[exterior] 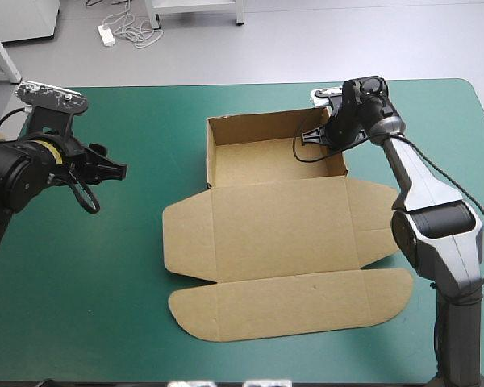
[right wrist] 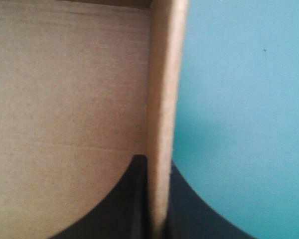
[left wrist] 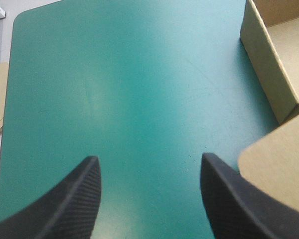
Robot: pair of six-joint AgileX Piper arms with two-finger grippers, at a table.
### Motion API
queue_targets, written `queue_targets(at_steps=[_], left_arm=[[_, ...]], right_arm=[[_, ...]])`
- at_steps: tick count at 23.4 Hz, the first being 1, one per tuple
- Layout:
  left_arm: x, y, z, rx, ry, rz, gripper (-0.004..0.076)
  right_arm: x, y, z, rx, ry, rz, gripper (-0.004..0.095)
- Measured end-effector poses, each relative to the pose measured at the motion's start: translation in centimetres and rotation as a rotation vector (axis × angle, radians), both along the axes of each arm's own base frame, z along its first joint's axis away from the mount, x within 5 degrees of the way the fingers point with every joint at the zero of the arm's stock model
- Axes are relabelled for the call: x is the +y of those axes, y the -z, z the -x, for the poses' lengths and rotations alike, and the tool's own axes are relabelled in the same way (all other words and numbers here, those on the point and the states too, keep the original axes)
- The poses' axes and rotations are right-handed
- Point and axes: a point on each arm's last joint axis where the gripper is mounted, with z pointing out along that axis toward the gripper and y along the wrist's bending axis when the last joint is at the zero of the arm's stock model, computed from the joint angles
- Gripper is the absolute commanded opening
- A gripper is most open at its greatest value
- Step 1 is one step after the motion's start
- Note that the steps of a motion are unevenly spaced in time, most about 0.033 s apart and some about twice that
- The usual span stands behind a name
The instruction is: Fold the box
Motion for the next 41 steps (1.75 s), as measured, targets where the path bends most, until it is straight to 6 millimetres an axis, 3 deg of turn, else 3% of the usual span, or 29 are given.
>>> queue_targets(at_steps=[3,5,7,10,12,13,14,15,16,17,21,23,26,29,36,41], left_arm=[[0.0,0.0,0.0,-0.002,-0.002,-0.005,0.0424],[0.1,0.0,0.0,-0.004,-0.005,-0.010,0.0424],[0.1,0.0,0.0,-0.004,-0.005,-0.011,0.0423],[0.2,0.0,0.0,-0.006,-0.008,-0.016,0.0424],[0.2,-0.1,-0.1,-0.008,-0.011,-0.021,0.0423],[0.2,-0.1,-0.1,-0.009,-0.011,-0.022,0.0424],[0.2,-0.1,0.0,-0.010,-0.012,-0.023,0.0424],[0.2,-0.1,0.0,-0.010,-0.012,-0.023,0.0424],[0.2,-0.1,0.0,-0.010,-0.012,-0.023,0.0423],[0.2,-0.1,0.0,-0.010,-0.012,-0.023,0.0423],[0.3,-0.1,0.0,-0.010,-0.013,-0.025,0.0423],[0.3,-0.1,0.0,-0.010,-0.013,-0.025,0.0423],[0.3,-0.1,0.0,-0.012,-0.013,-0.026,0.0423],[0.3,-0.1,0.0,-0.012,-0.013,-0.025,0.0423],[0.3,-0.1,0.0,-0.012,-0.013,-0.025,0.0423],[0.3,-0.1,0.0,-0.012,-0.013,-0.025,0.0423]], right_arm=[[-0.4,-0.7,0.2,-0.020,-0.002,0.032,-0.0019],[-1.3,-2.2,0.6,-0.055,0.011,0.073,-0.0019],[-3.4,-3.9,0.8,-0.092,0.051,0.094,-0.0019],[-6.6,-4.3,0.8,-0.093,0.118,0.113,-0.0019],[-11.9,-3.2,0.9,-0.044,0.228,0.127,-0.0019],[-13.0,-2.9,1.0,-0.029,0.251,0.128,-0.0019],[-15.6,-2.3,1.3,-0.004,0.305,0.130,-0.0019],[-16.6,-2.1,1.4,0.005,0.326,0.129,-0.0019],[-19.2,-1.5,1.9,0.027,0.382,0.125,-0.0019],[-20.5,-1.3,2.1,0.036,0.411,0.123,-0.0019],[-27.8,-0.1,4.6,0.086,0.579,0.055,-0.0015],[-29.9,0.0,5.4,0.085,0.618,0.025,0.0097],[-30.9,0.0,5.9,0.083,0.632,-0.020,0.0476],[-30.8,0.0,5.8,0.081,0.623,-0.026,0.0631],[-30.8,-1.3,6.4,0.057,0.623,0.000,0.0642],[-30.3,-5.6,8.2,-0.039,0.648,0.041,0.0634]])
